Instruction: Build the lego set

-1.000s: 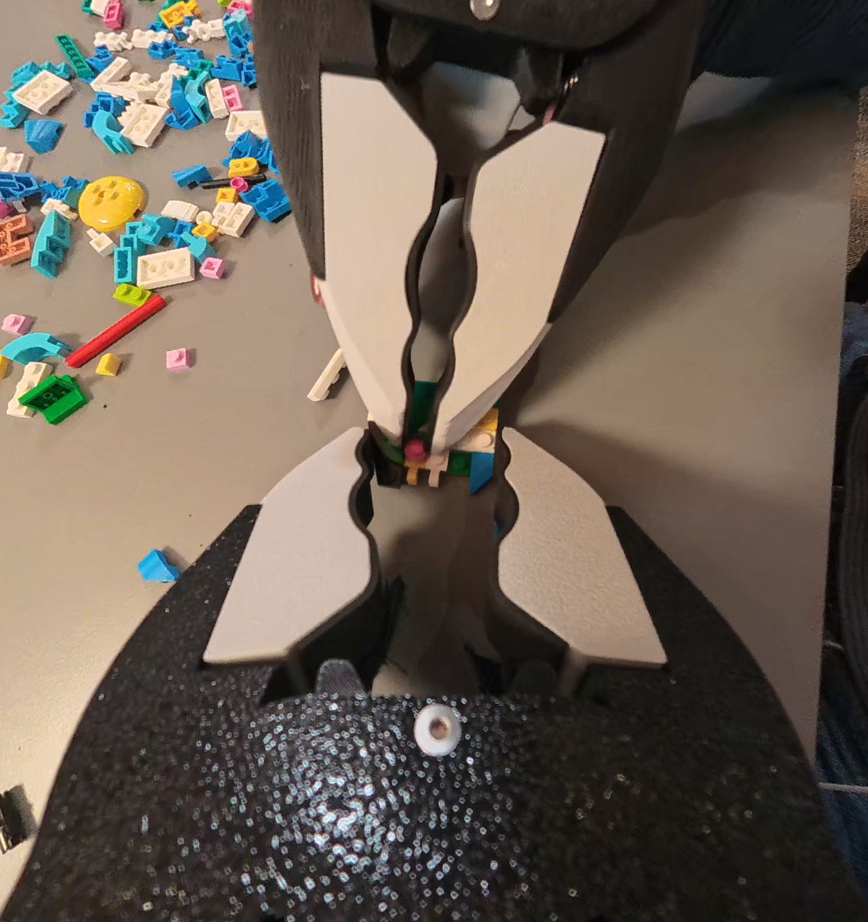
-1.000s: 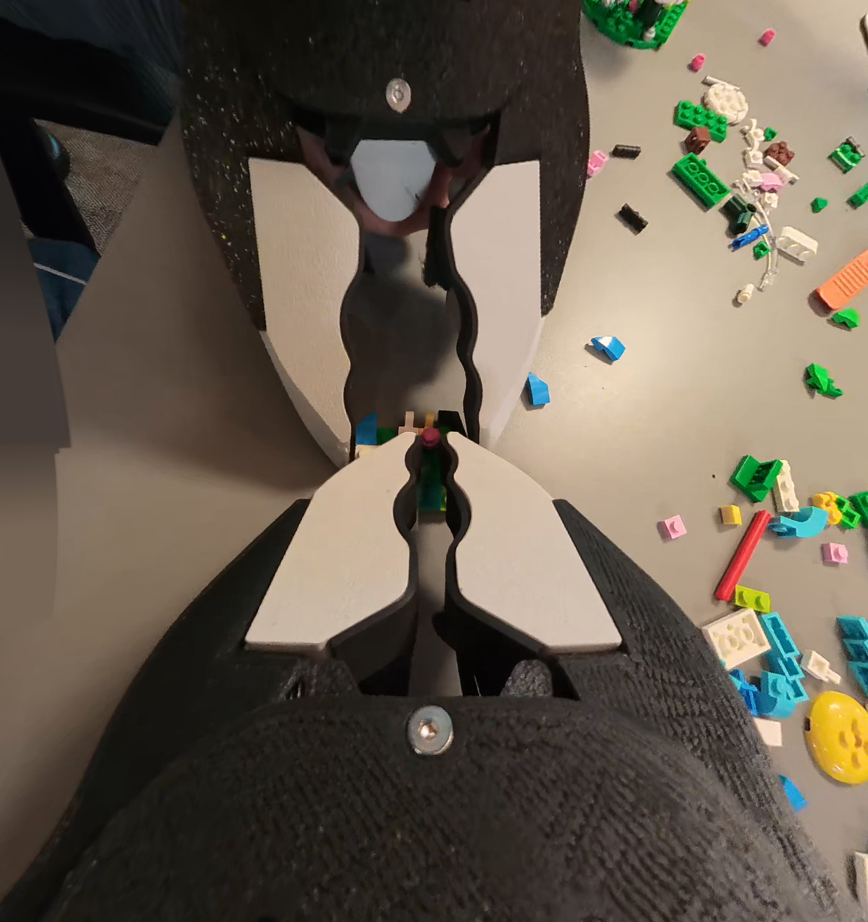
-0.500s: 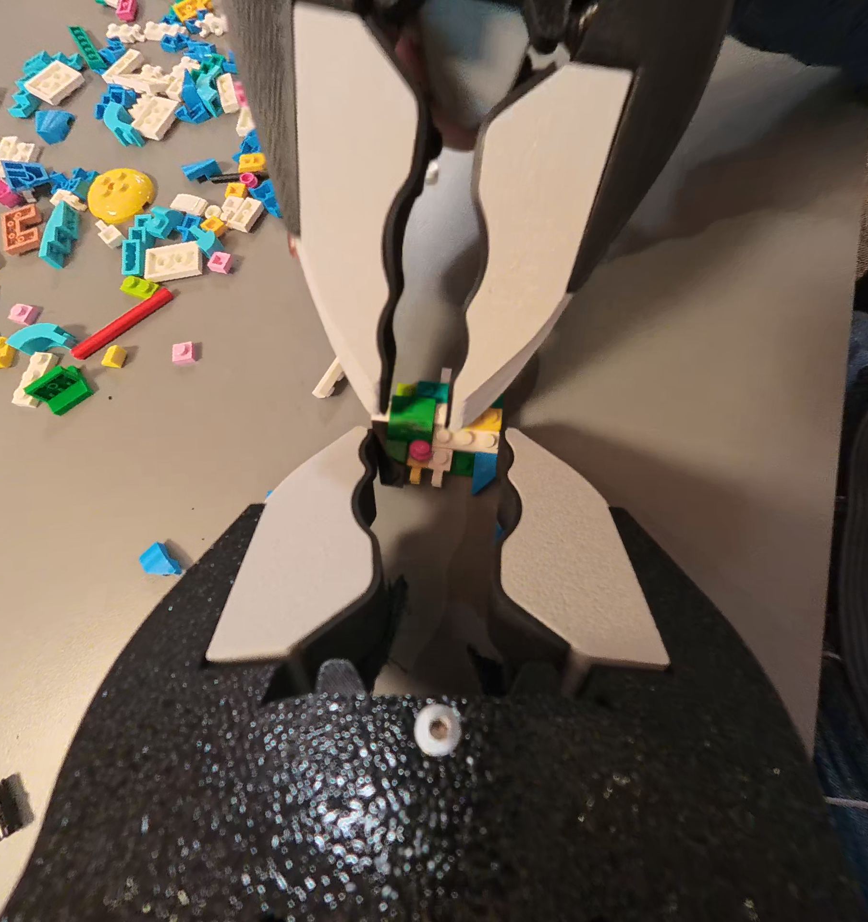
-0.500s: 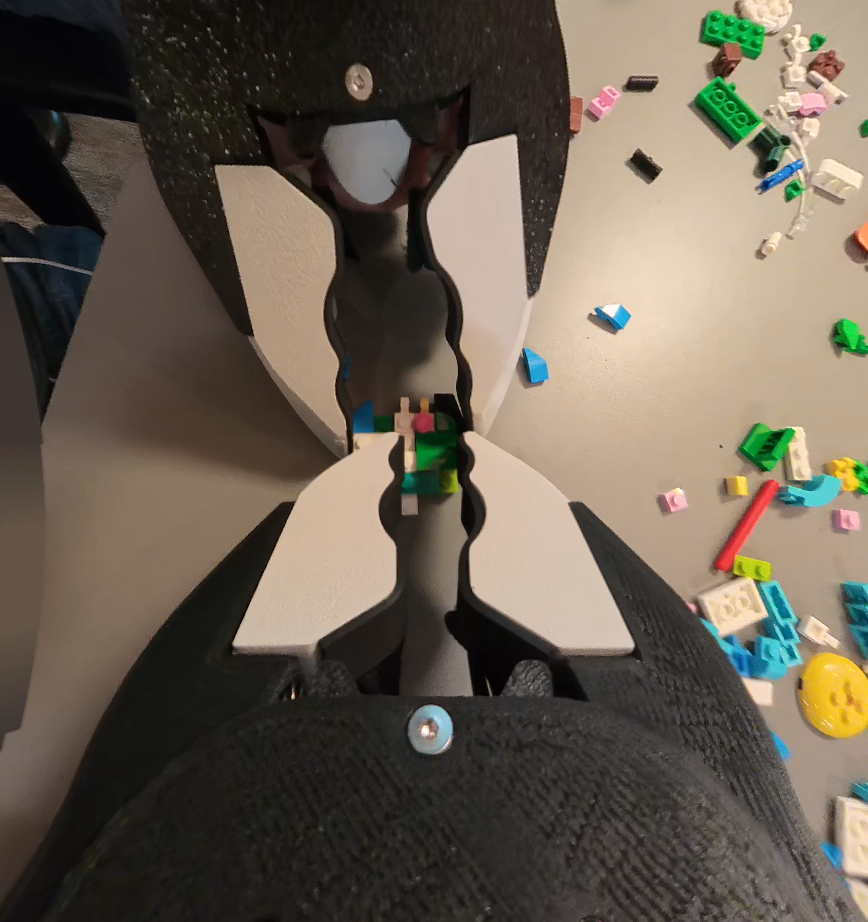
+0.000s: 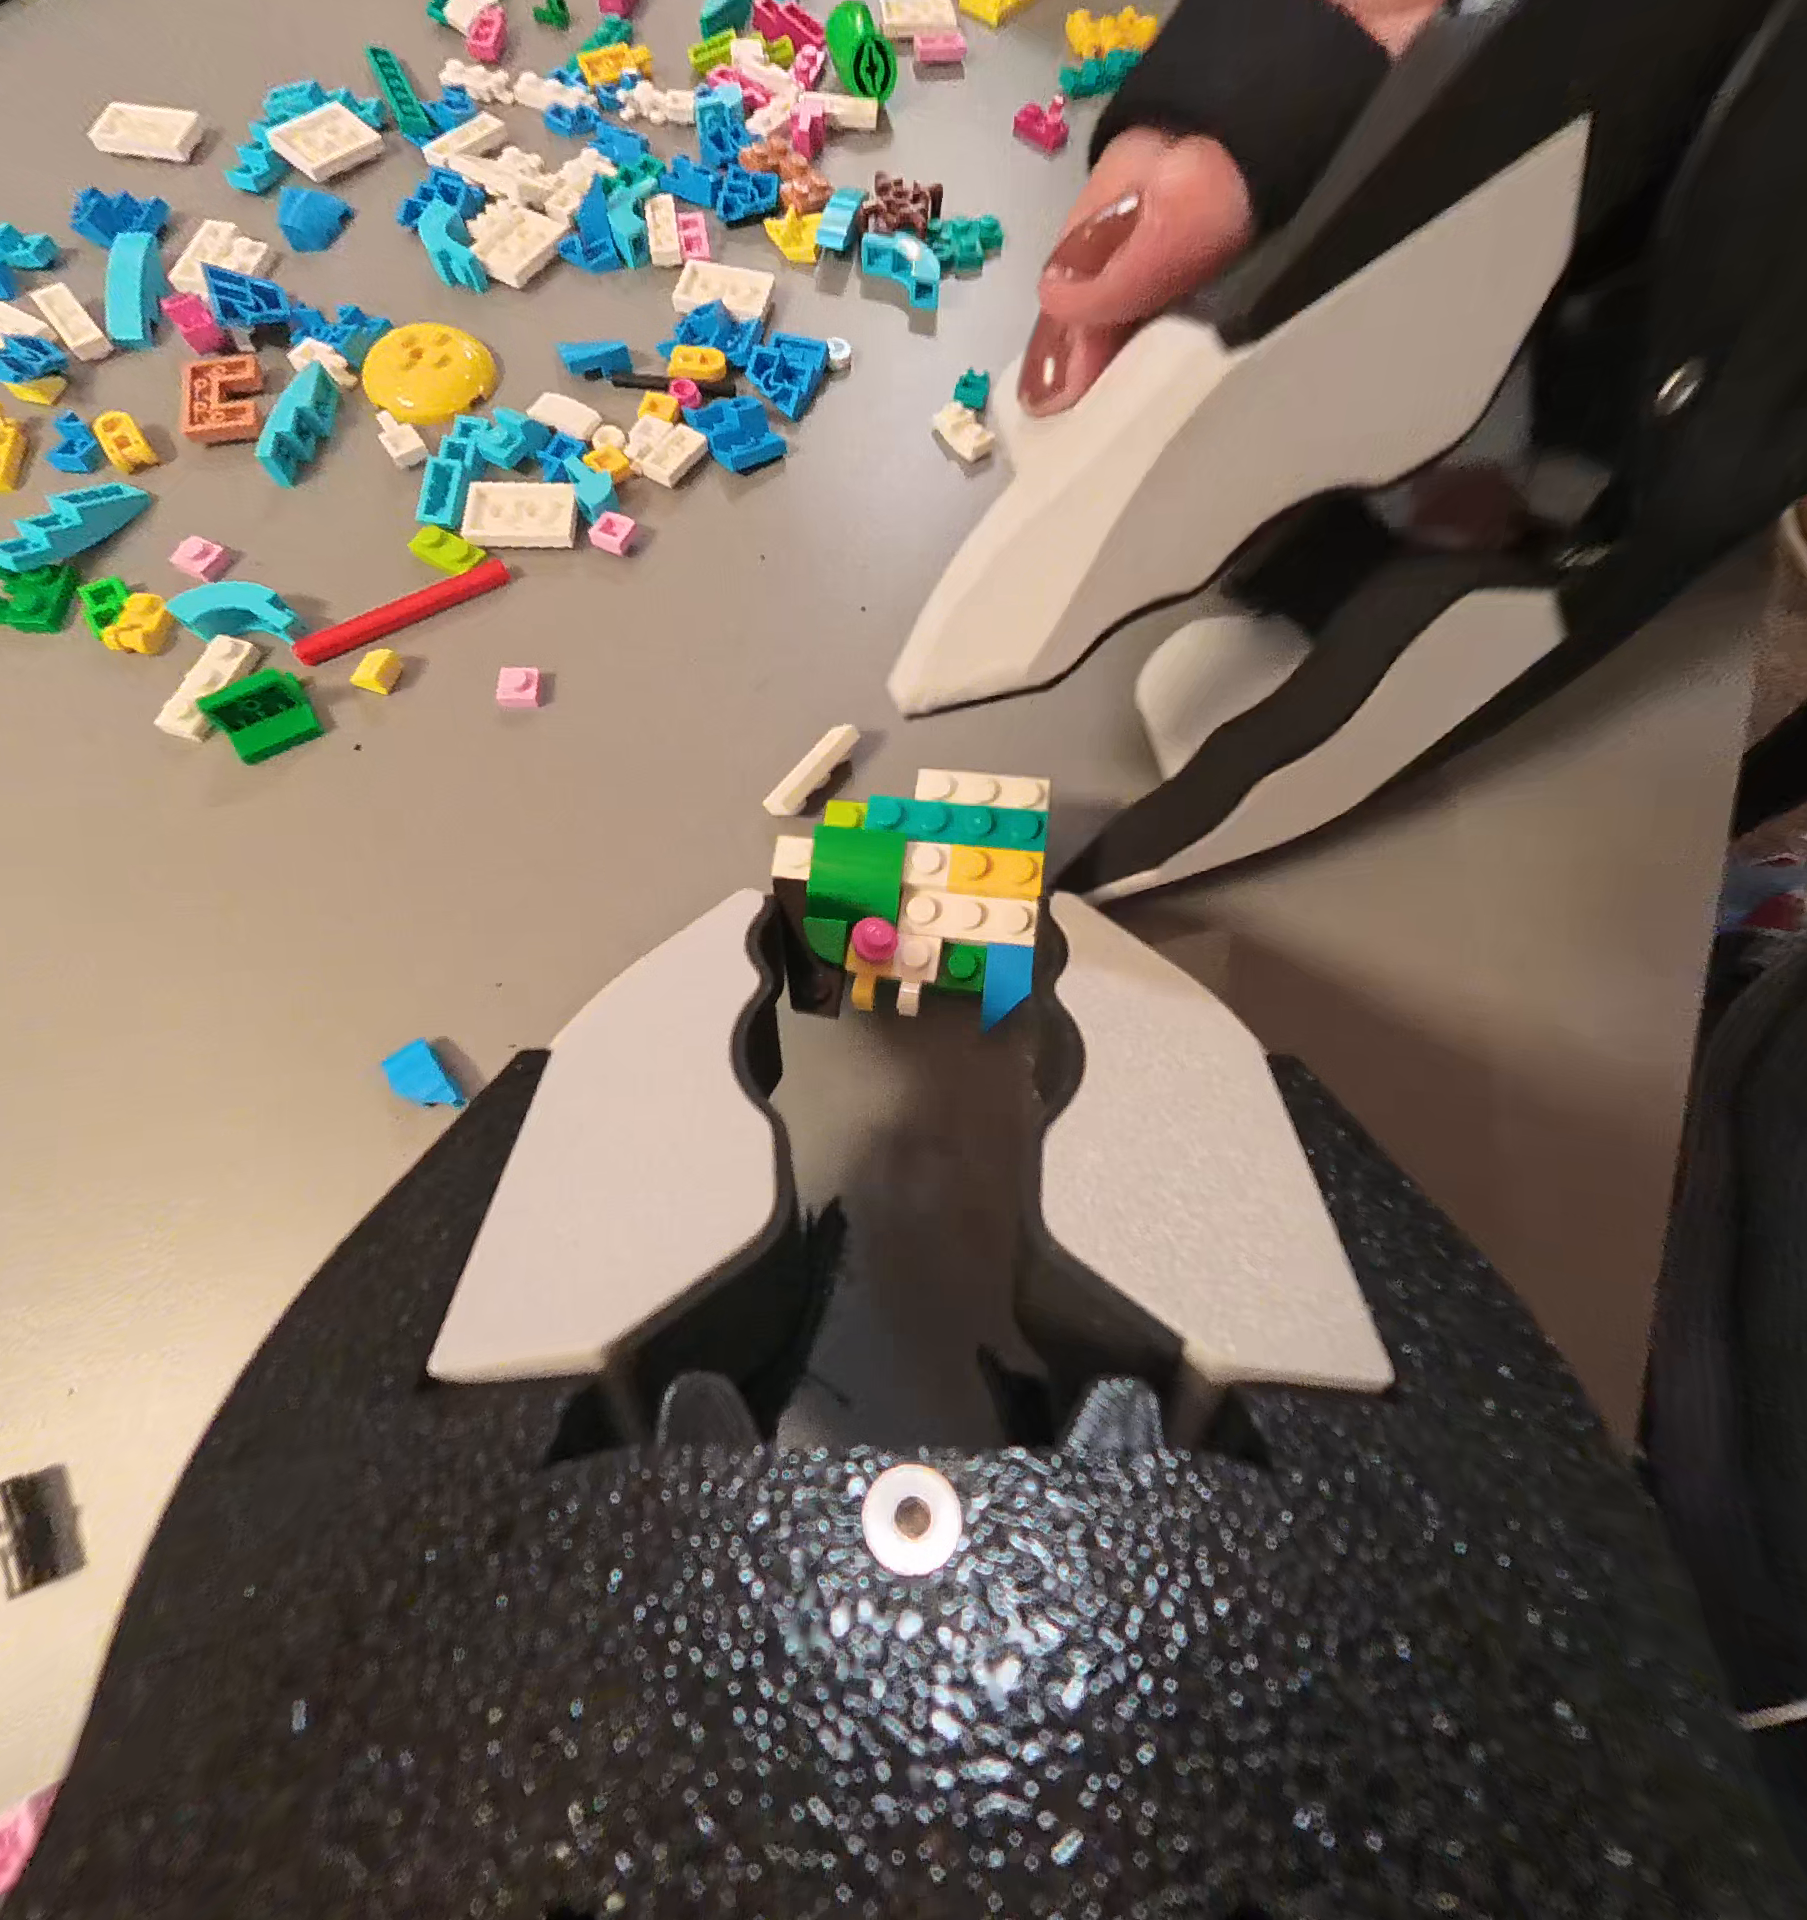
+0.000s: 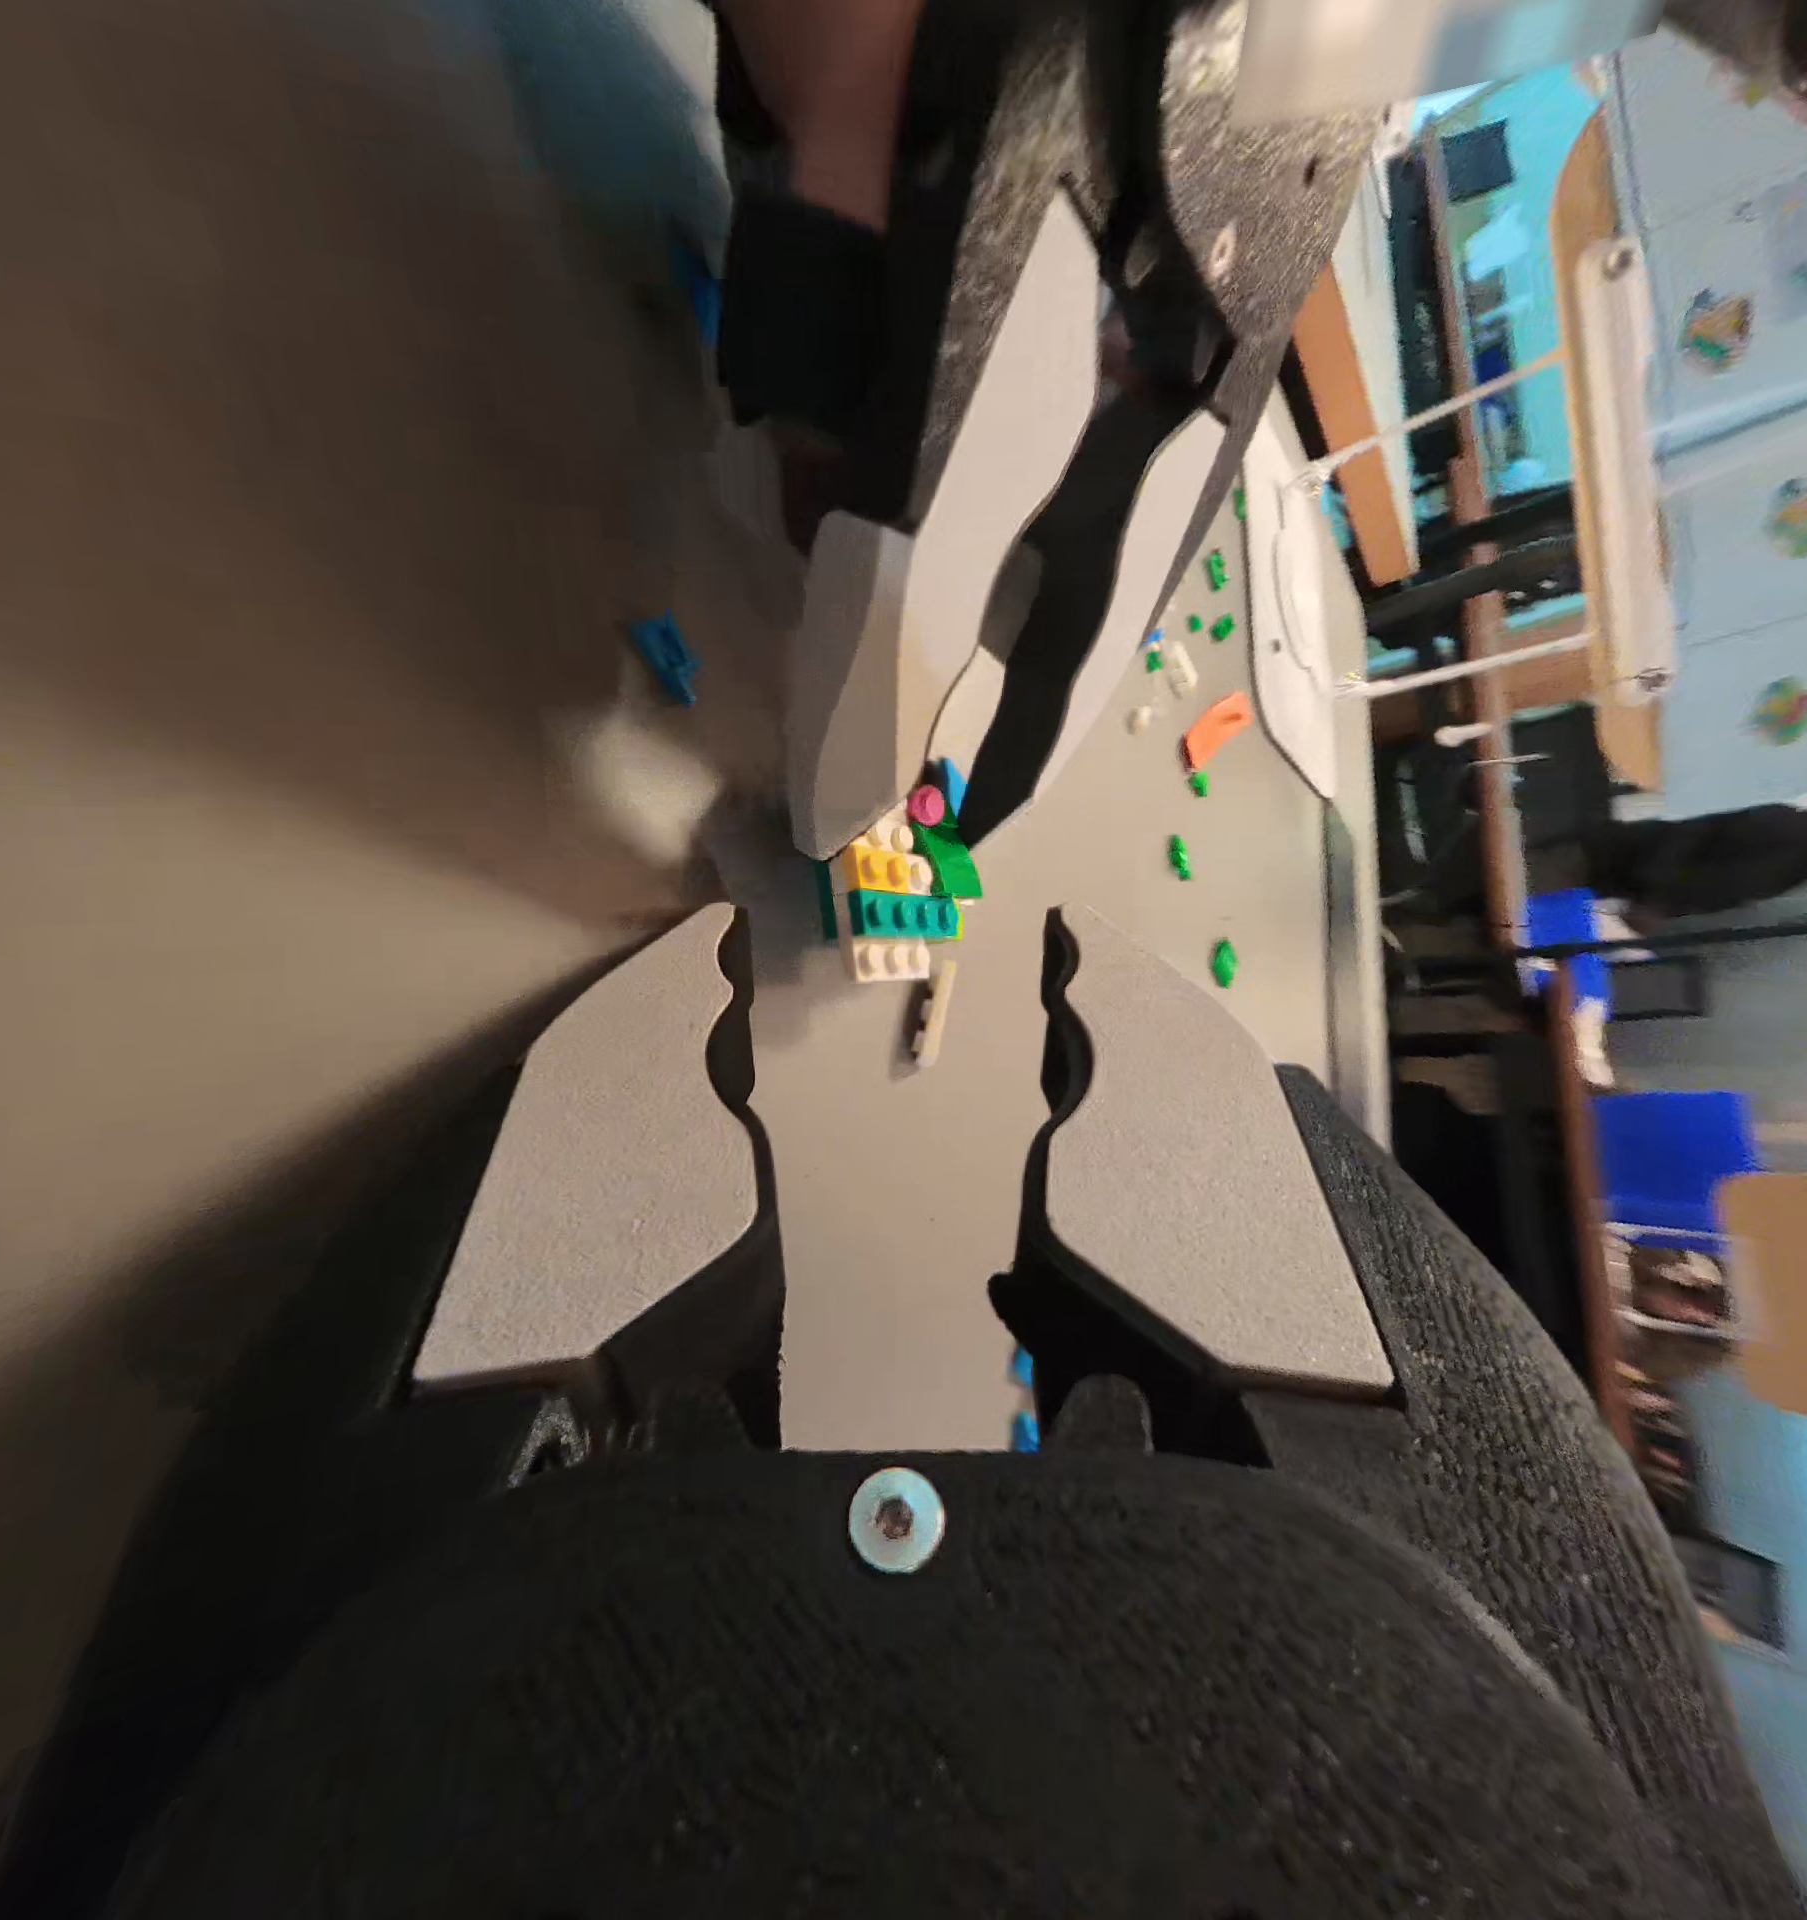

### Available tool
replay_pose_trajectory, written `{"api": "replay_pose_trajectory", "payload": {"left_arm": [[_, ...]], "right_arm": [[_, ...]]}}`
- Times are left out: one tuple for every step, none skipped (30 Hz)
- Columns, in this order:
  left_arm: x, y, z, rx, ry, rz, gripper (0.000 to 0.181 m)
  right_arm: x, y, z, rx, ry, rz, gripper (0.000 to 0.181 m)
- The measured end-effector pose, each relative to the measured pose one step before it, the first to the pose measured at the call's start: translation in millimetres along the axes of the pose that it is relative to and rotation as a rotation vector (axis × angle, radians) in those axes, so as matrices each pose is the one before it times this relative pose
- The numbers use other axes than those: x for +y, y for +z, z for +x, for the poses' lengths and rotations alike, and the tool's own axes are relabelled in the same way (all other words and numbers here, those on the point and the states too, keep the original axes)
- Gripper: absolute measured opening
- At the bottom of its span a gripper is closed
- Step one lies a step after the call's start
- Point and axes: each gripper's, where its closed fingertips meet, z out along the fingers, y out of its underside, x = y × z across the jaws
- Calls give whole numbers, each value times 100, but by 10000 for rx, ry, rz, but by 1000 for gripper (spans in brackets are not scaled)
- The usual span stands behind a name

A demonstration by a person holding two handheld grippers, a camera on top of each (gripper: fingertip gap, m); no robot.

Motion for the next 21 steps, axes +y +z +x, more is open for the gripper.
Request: {"api": "replay_pose_trajectory", "payload": {"left_arm": [[-229, -216, 47, 3, -87, 68, 46], [-227, -228, 5, -33, -92, 59, 46], [-204, -217, -13, -37, -104, 48, 46], [-192, -210, -24, -42, -119, 55, 46], [-200, -177, -52, -61, -157, 76, 46], [-243, -146, -25, -29, -179, 109, 46], [-211, -79, 36, 19, -186, 97, 46], [-164, -54, 48, 15, -158, 66, 46], [-134, -44, -30, -45, -109, 56, 46], [-107, -56, -68, -77, -54, 41, 46], [-77, -60, -60, -72, -21, 28, 46], [-82, -66, -69, -65, -17, 35, 46], [-78, -65, -33, -31, 8, 47, 46], [-25, -28, 29, -1, 12, 2, 46], [-54, -7, 14, -24, 21, 24, 46], [-96, -22, 4, -55, 83, 40, 46], [-126, -40, -8, -60, 123, 48, 46], [-161, -64, 22, -44, 119, 64, 46], [-167, -73, 35, -36, 155, 90, 46], [-172, -59, 30, -40, 163, 95, 46], [-127, -48, 35, -40, 173, 73, 46]], "right_arm": [[271, 278, 347, 380, -351, -347, 52], [184, 239, 332, 380, -362, -266, 52], [75, 195, 312, 384, -344, -194, 49], [-17, 145, 358, 427, -318, -135, 46], [-20, 102, 412, 461, -284, -147, 41], [70, 113, 515, 523, -246, -240, 36], [157, 142, 502, 519, -275, -332, 32], [99, 132, 341, 410, -367, -304, 31], [-89, 88, 166, 304, -370, -150, 30], [-192, 52, 22, 198, -290, -47, 29], [-173, 34, -112, 75, -235, -29, 26], [-68, 36, -78, 84, -206, -75, 22], [26, 30, 90, 168, -183, -93, 19], [61, -7, 198, 197, -123, -72, 15], [42, -7, 144, 98, -19, -45, 12], [45, -3, 72, 6, 98, -42, 11], [42, 1, 81, 16, 115, -29, 11], [26, -15, 120, 67, 36, -9, 11], [21, -37, 168, 97, -22, 0, 10], [21, -44, 152, 78, -6, 4, 10], [21, -36, 99, 31, 40, 11, 10]]}}
